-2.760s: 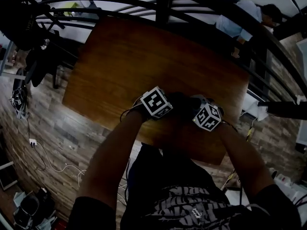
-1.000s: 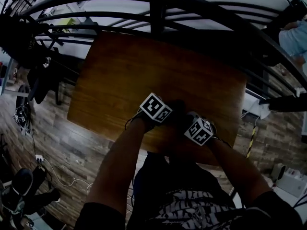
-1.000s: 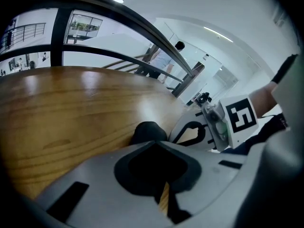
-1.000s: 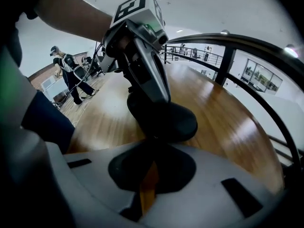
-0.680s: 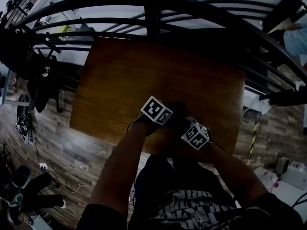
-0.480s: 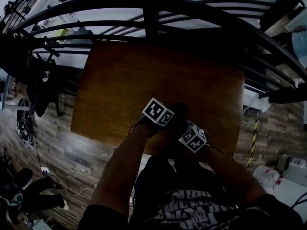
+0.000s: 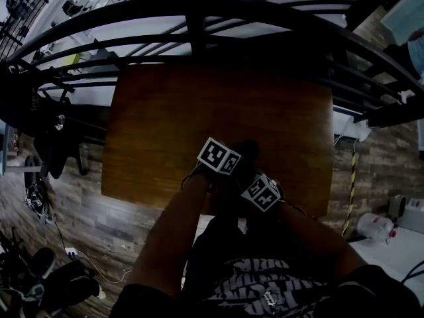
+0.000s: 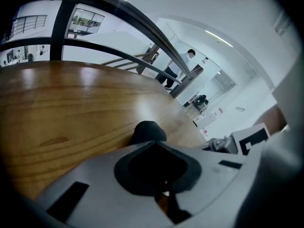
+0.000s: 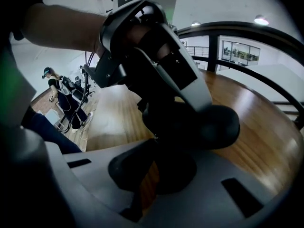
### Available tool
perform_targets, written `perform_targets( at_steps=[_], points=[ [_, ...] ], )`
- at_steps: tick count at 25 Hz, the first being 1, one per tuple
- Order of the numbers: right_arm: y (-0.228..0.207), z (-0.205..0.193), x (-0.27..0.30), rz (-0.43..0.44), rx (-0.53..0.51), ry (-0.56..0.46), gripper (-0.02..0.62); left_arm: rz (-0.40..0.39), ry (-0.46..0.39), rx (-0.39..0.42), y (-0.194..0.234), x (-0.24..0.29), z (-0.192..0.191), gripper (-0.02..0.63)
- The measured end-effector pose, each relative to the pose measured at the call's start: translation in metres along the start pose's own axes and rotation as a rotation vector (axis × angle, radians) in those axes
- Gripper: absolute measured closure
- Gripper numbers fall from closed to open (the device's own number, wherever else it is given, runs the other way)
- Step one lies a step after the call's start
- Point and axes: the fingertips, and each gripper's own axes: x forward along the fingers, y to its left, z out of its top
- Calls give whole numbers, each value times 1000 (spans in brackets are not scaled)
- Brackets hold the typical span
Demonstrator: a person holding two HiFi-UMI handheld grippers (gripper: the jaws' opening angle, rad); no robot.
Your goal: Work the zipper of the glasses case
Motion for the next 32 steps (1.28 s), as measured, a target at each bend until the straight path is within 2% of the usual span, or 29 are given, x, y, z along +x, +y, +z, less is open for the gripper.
perform_targets(
  at_steps=[4, 9, 15, 18, 23, 26, 32],
  points=[
    [9, 3, 3, -7, 56, -20, 597, -13, -9, -7, -3, 1, 0, 606],
    [17, 7, 6, -7, 143, -54, 597, -51, -35, -64, -4, -1, 4, 606],
    [25, 13, 16, -14, 254, -67, 597, -41, -82, -78, -3, -7, 4, 606],
    [27, 14, 20, -22, 295, -62, 597, -48, -100, -113, -2, -8, 4, 606],
    [24, 13, 17, -46, 302, -87, 597, -15, -128, -168, 4, -8, 6, 606],
    [19, 11, 16, -68, 298, -87, 597, 5, -142, -166, 4, -8, 8, 606],
    [17, 8, 12, -67, 281, -75, 597, -1, -134, -199, 6, -5, 9, 606]
  ],
)
